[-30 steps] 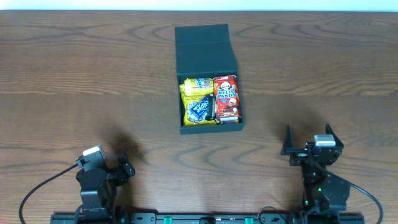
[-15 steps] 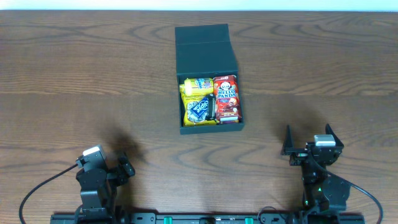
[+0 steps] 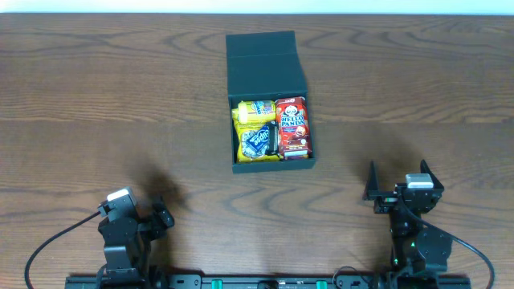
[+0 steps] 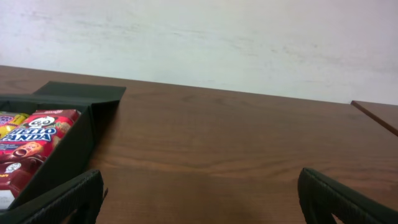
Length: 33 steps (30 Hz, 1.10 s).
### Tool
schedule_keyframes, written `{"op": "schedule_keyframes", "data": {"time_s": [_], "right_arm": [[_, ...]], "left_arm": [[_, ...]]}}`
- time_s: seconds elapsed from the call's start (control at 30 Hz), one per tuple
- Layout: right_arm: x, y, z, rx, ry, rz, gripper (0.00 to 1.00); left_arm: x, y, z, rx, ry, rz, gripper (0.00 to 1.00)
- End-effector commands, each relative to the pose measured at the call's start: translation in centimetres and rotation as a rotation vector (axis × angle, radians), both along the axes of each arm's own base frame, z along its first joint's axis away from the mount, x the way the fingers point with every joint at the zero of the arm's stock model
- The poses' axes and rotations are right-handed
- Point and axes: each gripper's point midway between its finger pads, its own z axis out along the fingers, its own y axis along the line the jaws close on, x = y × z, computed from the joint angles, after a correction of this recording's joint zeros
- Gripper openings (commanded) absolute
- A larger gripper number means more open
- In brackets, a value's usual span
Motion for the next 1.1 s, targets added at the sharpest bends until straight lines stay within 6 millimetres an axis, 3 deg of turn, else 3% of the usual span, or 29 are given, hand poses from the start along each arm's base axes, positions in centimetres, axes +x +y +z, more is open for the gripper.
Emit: {"op": "schedule_keyframes", "data": {"time_s": [0.0, 0.33, 0.43, 0.5, 0.6, 0.67, 0.93, 1.07], "right_arm": [[0.0, 0.0, -0.7, 0.011, 0.014, -0.005, 0.99], [0.0, -0.2, -0.7, 0.009, 0.014, -0.017, 0.99], [0.0, 1.6, -0.4, 0.046, 0.002, 0.086, 0.99], [-0.2, 3.5, -0.3, 0.207, 0.013, 0.188, 0.99], [-1.2, 6.8, 0.0, 0.684, 0.113, 0.349, 0.99], [-1.7, 7.9, 0.1, 0.879, 0.181, 0.394, 0.99], [-3.1, 10.3, 1.4, 1.125, 0.288, 0.531, 0.99], [-3.3, 10.5, 2.7, 1.053, 0.224, 0.582, 0.99]], "left_arm": [[-0.5, 0.4, -1.0, 0.006, 0.035, 0.02, 0.95], [-0.5, 0.4, -1.0, 0.006, 0.035, 0.02, 0.95], [-0.5, 0.4, -1.0, 0.006, 0.035, 0.02, 0.95], [-0.5, 0.4, -1.0, 0.006, 0.035, 0.02, 0.95], [-0.5, 0.4, -1.0, 0.006, 0.035, 0.02, 0.95], [-0.5, 0.4, -1.0, 0.006, 0.035, 0.02, 0.95], [-0.5, 0.4, -1.0, 0.006, 0.035, 0.02, 0.95], [-0.5, 0.4, -1.0, 0.006, 0.035, 0.02, 0.95]]}}
